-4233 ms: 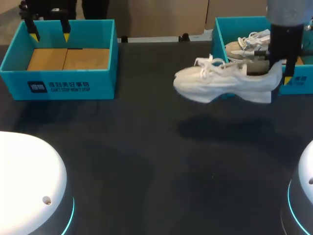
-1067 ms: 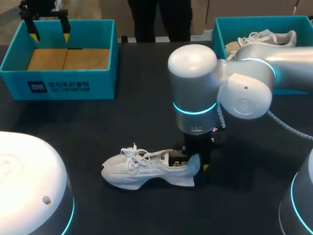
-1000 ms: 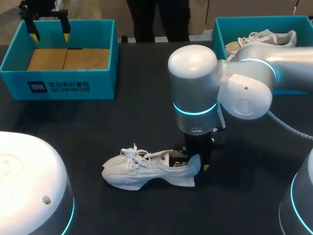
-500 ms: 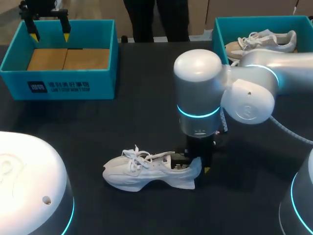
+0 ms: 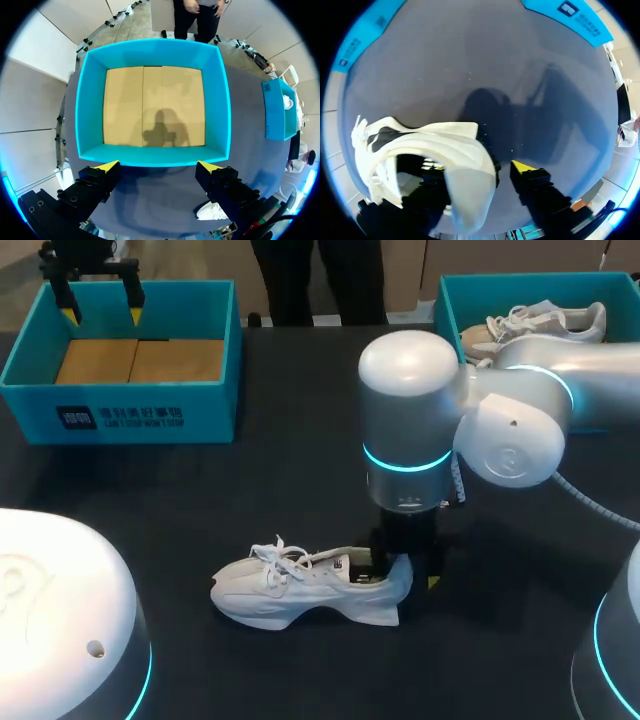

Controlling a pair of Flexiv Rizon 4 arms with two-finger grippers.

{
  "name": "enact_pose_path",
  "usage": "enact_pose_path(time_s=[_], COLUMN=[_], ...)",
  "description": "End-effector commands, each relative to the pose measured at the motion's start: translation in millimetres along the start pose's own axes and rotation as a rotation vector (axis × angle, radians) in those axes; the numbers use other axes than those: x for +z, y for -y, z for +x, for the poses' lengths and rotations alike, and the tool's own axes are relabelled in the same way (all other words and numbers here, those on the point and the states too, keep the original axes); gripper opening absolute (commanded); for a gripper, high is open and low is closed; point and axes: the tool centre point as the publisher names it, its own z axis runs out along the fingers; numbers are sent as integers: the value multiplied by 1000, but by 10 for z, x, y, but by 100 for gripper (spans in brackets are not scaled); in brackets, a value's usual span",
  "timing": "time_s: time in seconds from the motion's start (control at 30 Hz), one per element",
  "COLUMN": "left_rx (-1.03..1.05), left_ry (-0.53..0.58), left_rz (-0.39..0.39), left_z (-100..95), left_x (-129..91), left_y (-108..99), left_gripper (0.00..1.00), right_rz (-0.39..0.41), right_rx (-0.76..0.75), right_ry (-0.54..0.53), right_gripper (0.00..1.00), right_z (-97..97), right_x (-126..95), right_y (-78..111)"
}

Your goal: Take the shoe out of the shoebox, open the shoe tongue, remove and reinsert the insole, then place the shoe into the shoebox

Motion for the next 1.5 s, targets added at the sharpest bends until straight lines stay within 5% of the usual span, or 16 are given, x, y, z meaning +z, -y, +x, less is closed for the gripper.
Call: enact_pose_path(time_s=[0.03, 0.27, 0.53, 0.93, 1.3, 1.5], left_rx=[0, 0, 0, 0, 0, 0], left_ry=[-1, -1, -1, -1, -1, -1], left_rz=[2, 2, 2, 2, 2, 2], left_z=[-4, -4, -4, -4, -4, -4], left_x=[5, 5, 5, 5, 5, 5], left_y=[-10, -10, -10, -10, -10, -10], left_gripper=[100, 100, 100, 100, 100, 100], right_rz=[-11, -25, -100, -78, -436, -432], right_rx=[-30, -153, -382, -399, -650, -709], right_ry=[-61, -206, -406, -416, -645, -650], right_gripper=[100, 100, 100, 100, 100, 100], right_z=[-148, -288, -318, -317, -608, -590], right_x=[-336, -760, -976, -997, -889, -838], right_y=[60, 55, 92, 113, -8, -6])
